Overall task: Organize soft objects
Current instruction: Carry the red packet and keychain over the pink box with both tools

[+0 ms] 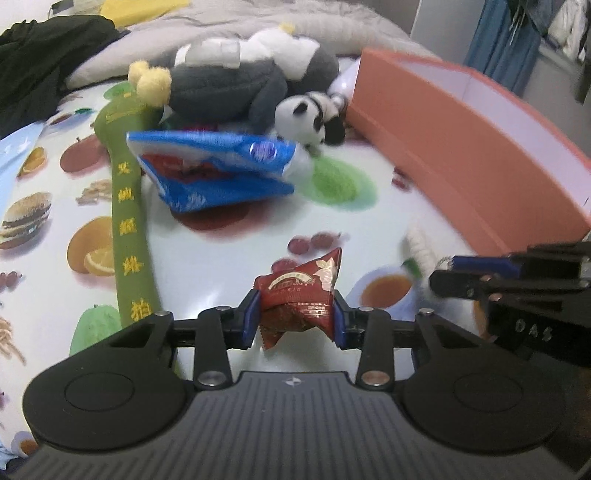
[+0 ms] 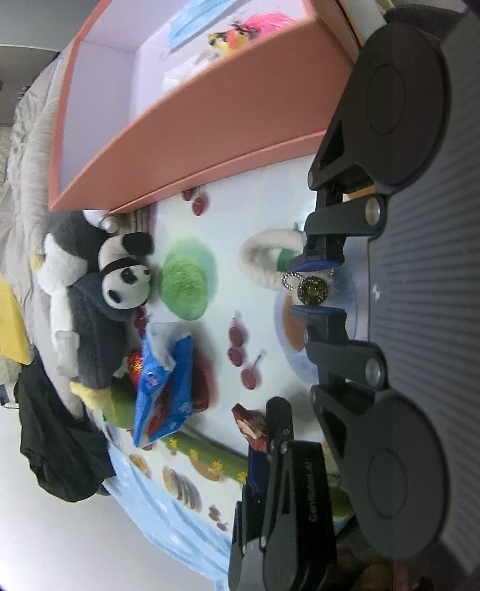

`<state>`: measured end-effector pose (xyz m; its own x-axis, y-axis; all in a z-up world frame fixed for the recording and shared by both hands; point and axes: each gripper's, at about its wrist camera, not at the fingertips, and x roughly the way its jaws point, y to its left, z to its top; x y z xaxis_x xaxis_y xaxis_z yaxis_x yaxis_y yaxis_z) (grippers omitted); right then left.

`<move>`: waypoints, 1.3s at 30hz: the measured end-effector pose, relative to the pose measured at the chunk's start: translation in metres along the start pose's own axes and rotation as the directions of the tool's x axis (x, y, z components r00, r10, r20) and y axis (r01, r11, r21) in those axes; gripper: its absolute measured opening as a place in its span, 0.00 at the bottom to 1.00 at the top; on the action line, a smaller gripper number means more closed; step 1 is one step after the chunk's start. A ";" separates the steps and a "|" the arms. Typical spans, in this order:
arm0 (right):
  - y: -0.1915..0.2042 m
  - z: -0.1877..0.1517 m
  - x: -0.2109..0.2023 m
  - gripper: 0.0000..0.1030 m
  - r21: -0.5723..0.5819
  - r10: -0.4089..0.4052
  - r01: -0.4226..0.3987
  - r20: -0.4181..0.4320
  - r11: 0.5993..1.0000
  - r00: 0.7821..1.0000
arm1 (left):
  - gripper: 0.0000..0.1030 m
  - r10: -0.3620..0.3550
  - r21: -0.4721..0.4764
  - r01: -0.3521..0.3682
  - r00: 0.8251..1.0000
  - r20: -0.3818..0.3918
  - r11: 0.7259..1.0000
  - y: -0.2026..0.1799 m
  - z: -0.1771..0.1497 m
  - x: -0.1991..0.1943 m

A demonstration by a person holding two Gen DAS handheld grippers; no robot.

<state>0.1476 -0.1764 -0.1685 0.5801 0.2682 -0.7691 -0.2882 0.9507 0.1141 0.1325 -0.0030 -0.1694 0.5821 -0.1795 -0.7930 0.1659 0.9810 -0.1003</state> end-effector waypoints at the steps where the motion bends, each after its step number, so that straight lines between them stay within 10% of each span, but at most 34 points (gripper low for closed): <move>1: 0.000 0.003 -0.002 0.22 -0.002 -0.001 0.001 0.006 1.000 1.000 | 0.43 0.000 -0.007 0.000 1.000 0.004 1.000 -0.001 0.004 -0.003; 26: -0.036 0.100 -0.138 0.22 0.029 -0.033 0.026 0.281 0.999 0.959 | 0.43 -0.138 -0.086 0.160 0.966 0.219 0.983 -0.063 0.138 -0.111; 39: -0.119 0.101 -0.136 0.22 0.179 -0.154 0.114 0.231 0.977 0.961 | 0.43 -0.259 -0.016 0.262 0.960 0.104 0.965 -0.143 0.180 -0.047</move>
<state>0.1802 -0.3100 -0.0137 0.7775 0.1474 -0.6113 -0.0798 0.9874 0.1365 0.2240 -0.1482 -0.0095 0.5988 -0.4338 -0.6733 0.2995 0.9009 -0.3141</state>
